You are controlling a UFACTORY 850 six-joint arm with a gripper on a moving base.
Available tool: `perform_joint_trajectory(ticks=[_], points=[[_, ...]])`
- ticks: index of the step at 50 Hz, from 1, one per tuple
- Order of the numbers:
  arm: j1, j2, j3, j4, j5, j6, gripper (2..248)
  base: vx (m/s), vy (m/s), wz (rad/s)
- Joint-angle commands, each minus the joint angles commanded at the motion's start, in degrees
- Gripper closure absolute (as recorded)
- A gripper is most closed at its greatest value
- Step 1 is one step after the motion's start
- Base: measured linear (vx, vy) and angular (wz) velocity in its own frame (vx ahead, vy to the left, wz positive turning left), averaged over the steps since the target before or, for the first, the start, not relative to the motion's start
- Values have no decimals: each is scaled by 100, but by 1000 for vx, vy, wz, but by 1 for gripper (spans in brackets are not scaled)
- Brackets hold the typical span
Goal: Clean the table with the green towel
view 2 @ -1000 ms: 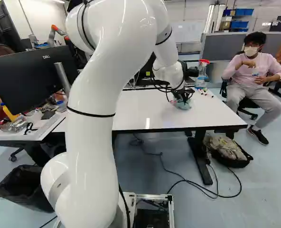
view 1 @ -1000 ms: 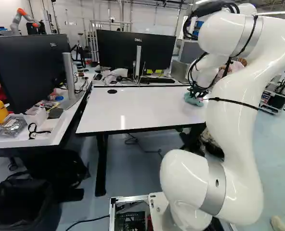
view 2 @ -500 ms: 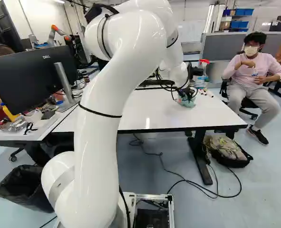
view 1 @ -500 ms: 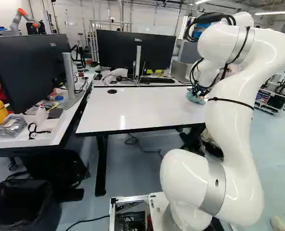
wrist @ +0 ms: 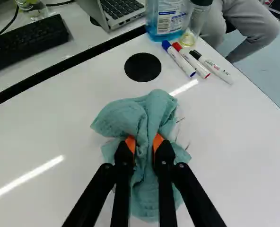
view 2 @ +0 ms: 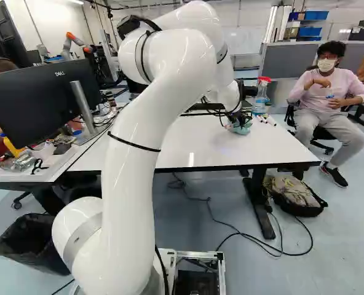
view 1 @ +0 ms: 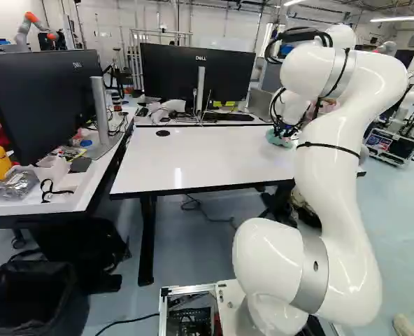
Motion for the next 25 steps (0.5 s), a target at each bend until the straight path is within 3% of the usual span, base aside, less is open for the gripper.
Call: perform_joint_trajectory(ticks=[25], points=[[333,222,313,0,0,0,191,0,0,0]])
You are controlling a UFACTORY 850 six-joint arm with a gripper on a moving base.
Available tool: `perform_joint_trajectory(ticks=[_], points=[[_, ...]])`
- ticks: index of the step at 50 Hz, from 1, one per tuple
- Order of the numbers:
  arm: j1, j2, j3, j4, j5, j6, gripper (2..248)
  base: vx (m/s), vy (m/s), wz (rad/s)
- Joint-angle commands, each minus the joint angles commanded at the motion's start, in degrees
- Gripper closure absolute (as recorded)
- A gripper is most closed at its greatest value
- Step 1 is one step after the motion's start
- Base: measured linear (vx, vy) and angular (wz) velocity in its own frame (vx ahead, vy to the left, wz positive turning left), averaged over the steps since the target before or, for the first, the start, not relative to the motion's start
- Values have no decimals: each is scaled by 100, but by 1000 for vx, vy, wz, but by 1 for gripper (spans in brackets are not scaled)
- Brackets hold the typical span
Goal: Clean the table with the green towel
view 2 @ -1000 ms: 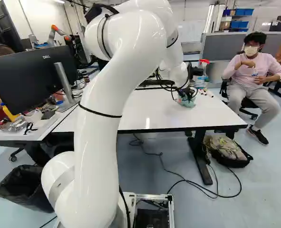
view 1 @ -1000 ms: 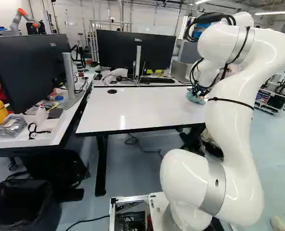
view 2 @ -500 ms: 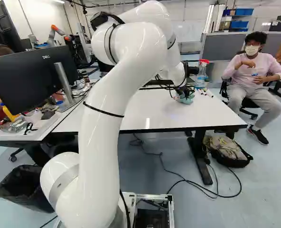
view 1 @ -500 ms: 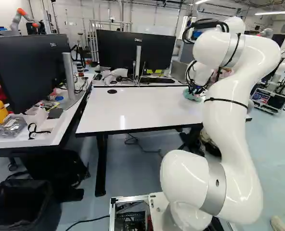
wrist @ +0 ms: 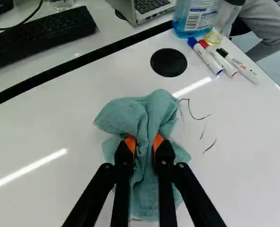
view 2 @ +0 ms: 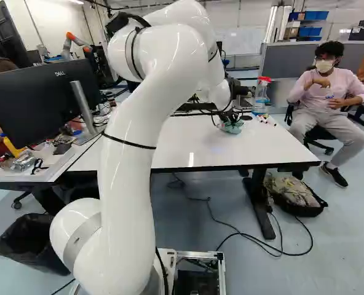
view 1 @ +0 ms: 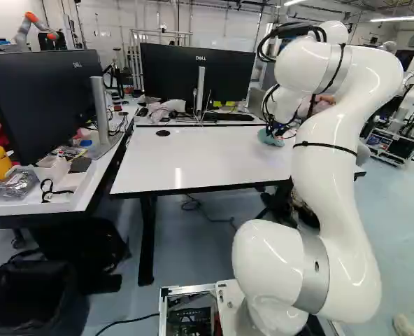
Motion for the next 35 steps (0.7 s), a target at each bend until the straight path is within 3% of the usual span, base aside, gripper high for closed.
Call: perform_joint_trajectory(ticks=[16,35], points=[[166,262,366,0,0,0,191,0,0,0],[183,727,1003,0,0,0,191,0,0,0]])
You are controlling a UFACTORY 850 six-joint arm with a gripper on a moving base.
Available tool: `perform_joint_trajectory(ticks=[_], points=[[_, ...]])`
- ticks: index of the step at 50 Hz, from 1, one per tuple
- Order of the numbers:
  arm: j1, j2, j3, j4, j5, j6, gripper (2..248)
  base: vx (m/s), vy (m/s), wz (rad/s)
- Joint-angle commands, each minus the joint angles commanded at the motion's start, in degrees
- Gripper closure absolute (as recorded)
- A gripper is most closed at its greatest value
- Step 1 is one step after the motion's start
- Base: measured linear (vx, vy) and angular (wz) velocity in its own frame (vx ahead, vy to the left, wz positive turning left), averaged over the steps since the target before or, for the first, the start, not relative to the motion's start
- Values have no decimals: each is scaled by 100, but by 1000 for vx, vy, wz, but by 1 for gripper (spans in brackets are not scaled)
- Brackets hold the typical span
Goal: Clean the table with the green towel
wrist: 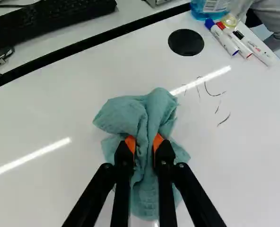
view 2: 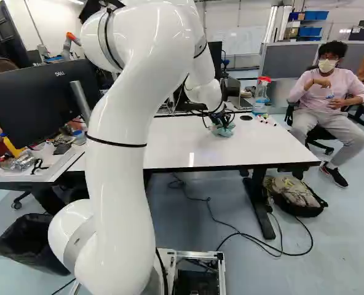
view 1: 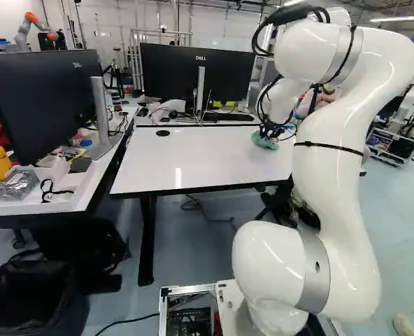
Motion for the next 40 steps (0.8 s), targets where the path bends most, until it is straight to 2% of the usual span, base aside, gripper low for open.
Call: perform_joint_trajectory(ticks=[20,40], points=[[-143,389,521,0,0,0,191,0,0,0],[-429,237,319,0,0,0,191,0,0,0]])
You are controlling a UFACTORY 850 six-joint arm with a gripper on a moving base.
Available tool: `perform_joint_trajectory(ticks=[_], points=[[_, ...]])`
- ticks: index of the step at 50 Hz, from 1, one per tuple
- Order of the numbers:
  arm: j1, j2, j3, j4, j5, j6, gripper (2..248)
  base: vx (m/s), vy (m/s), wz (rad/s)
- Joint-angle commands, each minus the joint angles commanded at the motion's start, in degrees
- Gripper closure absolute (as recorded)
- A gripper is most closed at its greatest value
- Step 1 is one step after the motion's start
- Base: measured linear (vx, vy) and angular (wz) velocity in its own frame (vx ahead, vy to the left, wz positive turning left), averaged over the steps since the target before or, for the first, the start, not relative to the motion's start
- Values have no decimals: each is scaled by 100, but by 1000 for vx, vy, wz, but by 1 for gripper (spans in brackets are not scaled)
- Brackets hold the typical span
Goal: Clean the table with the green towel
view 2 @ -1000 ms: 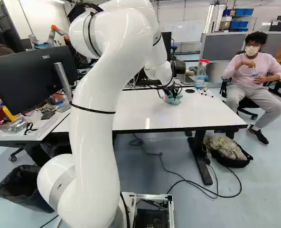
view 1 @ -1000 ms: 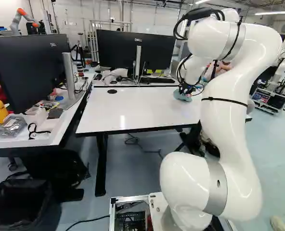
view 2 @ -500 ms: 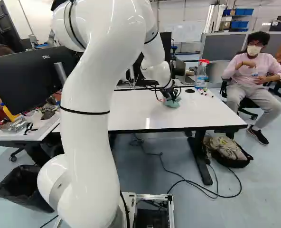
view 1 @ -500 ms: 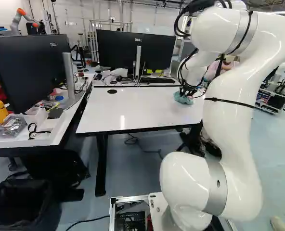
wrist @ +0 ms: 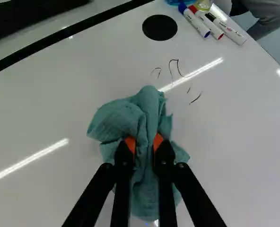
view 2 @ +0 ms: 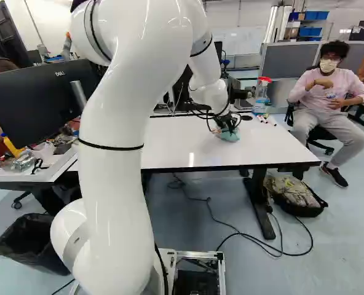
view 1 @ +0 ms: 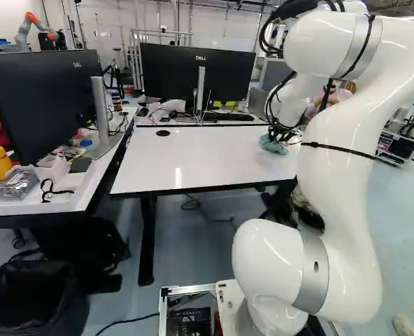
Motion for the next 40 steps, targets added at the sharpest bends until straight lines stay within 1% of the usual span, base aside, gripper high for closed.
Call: perform_joint_trajectory(ticks=[7,13,27,40], points=[[-62,-135,-181,0,0,0,191,0,0,0],[-74,-272,-365,0,0,0,191,0,0,0],[12,-564,-763,0,0,0,191,0,0,0],[27,-540,-756,0,0,0,191,0,0,0]])
